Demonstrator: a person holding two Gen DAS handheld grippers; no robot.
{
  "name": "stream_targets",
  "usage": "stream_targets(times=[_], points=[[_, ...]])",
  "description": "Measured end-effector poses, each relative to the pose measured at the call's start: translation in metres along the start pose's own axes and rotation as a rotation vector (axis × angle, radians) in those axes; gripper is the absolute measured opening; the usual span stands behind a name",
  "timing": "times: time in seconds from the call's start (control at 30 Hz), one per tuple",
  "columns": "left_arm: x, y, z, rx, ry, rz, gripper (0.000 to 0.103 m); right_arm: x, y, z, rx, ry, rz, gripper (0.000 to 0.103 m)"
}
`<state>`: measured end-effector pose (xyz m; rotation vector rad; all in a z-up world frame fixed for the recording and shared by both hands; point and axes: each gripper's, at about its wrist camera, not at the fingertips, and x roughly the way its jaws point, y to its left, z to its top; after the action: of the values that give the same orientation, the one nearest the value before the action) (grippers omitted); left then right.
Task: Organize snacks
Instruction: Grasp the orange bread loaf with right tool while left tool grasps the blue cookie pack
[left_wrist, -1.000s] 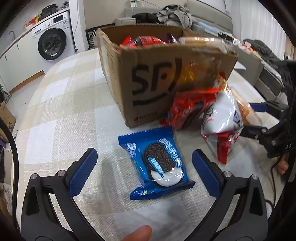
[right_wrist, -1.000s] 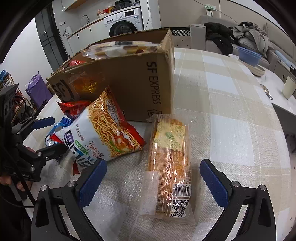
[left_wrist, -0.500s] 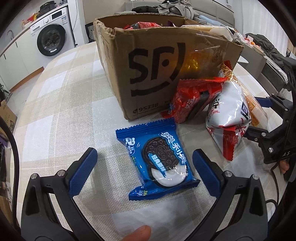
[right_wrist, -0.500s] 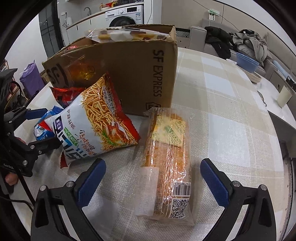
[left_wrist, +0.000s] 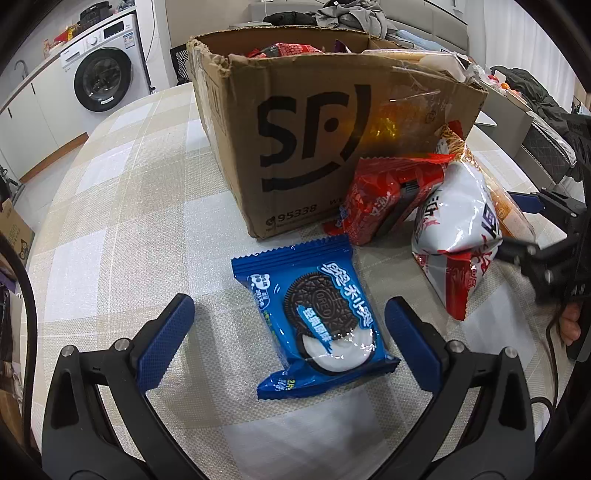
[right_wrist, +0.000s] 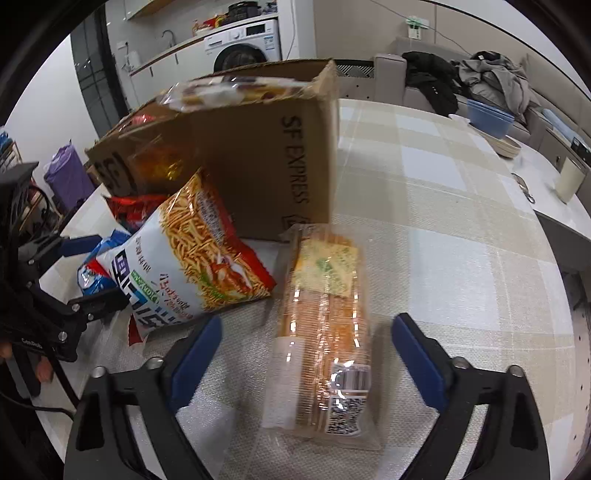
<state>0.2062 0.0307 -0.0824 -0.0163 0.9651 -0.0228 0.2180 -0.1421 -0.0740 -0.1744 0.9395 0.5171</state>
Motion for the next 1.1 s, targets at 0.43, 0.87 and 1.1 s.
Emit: stream_targets(times=[0.43, 0.87, 1.1], points=[[0.000, 0.001, 0.001, 0.000, 0.000, 0.000, 0.103, -0.007, -0.012, 0.001, 0.054, -0.039, 0.085, 0.039], [-0.004, 0.002, -0.002, -0.003, -0.010, -0.013, 0.097, -0.013, -0.023, -0.002, 0.119, -0.077, 0.158, 0.038], [-0.014, -0.006, -0.006, 0.041, -0.049, -0.046, 0.050, -0.012, -0.025, -0.001, 0.124, -0.075, 0.159, 0.038]])
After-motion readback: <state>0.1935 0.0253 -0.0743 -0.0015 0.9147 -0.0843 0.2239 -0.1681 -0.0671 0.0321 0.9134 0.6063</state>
